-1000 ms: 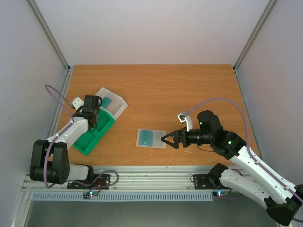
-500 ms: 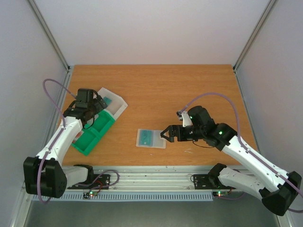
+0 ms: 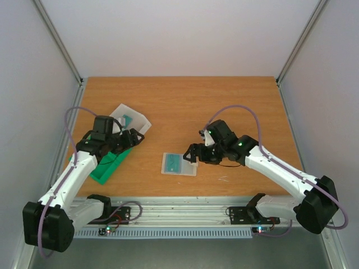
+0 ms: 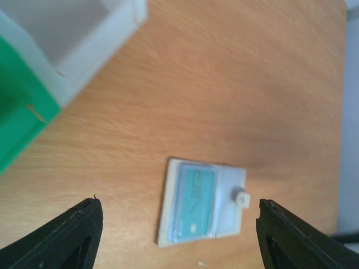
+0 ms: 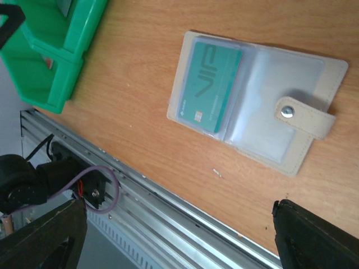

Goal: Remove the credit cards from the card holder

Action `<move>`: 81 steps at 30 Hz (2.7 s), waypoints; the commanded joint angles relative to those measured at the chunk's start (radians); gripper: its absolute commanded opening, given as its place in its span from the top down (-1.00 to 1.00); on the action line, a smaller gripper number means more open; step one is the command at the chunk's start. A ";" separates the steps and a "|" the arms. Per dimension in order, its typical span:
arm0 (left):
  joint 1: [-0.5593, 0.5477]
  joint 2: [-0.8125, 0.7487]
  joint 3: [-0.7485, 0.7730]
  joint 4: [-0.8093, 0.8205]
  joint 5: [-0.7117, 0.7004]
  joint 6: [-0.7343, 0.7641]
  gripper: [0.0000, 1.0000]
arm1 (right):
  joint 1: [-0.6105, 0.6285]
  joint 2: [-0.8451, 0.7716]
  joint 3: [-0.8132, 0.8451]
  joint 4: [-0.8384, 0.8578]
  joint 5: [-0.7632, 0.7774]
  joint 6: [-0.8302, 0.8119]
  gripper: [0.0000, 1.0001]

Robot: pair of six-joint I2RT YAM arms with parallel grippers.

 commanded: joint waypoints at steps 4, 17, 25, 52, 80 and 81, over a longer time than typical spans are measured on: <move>-0.140 0.049 0.017 0.016 0.066 0.048 -0.42 | 0.004 0.095 -0.011 0.180 -0.020 0.088 -0.49; -0.203 0.112 -0.161 0.292 0.166 -0.074 0.09 | 0.006 0.270 -0.060 0.365 -0.058 0.171 0.39; -0.227 0.150 -0.225 0.443 0.191 -0.139 0.12 | 0.008 0.381 -0.054 0.414 -0.060 0.160 0.45; -0.324 0.435 -0.292 0.705 0.185 -0.213 0.56 | 0.008 0.535 -0.057 0.494 -0.110 0.147 0.64; -0.324 0.520 -0.299 0.695 0.169 -0.204 0.87 | 0.008 0.568 -0.082 0.517 -0.076 0.140 0.83; -0.324 0.521 -0.298 0.690 0.166 -0.200 0.87 | 0.008 0.565 -0.083 0.515 -0.070 0.138 0.83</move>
